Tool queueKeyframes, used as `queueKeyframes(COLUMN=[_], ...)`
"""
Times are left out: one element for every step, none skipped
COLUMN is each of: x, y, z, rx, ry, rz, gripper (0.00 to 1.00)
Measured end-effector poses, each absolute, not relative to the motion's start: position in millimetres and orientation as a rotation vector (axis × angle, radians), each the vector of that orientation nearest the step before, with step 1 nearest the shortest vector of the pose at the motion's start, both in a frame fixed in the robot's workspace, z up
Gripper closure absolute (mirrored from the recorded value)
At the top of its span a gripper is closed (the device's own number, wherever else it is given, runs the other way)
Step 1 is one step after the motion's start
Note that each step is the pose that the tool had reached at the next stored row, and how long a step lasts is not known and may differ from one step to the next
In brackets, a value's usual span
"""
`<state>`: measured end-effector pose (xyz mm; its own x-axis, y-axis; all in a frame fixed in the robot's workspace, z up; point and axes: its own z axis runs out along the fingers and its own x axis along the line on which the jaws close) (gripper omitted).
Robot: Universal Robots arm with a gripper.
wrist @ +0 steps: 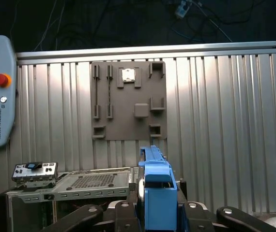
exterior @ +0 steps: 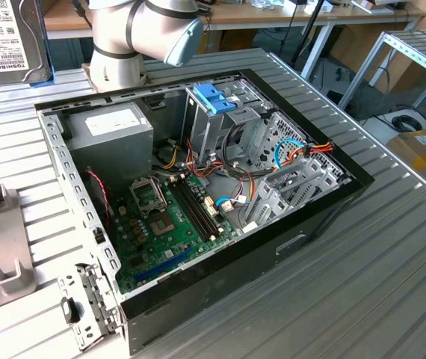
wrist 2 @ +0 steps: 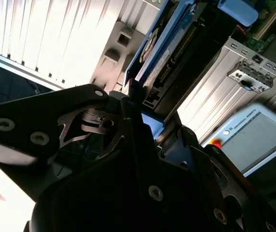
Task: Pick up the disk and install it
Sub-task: 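Pick up the disk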
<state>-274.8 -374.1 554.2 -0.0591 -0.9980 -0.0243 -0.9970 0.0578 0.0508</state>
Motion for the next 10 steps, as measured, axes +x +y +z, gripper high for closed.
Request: queueKeyframes(x=[-272, -271, -270, -269, -268, -266, -265, -264, -262, -261], y=[-374, -374, -374, -374, -374, -374, -374, -374, -374, -374], z=[554, 554, 554, 554, 554, 554, 554, 554, 554, 554], rx=[2.143, 2.143, 2.143, 2.143, 2.143, 2.143, 2.143, 2.142, 2.142, 2.142], ry=[-2.272, -2.272, -2.272, -2.272, -2.272, -2.272, -2.272, -2.272, -2.272, -2.272], rz=[-0.084, -0.084, -0.083, -0.083, -0.083, -0.083, -0.083, -0.083, -0.083, -0.083], gripper=[0.63, 0.63, 0.63, 0.63, 0.63, 0.63, 0.63, 0.63, 0.63, 0.63])
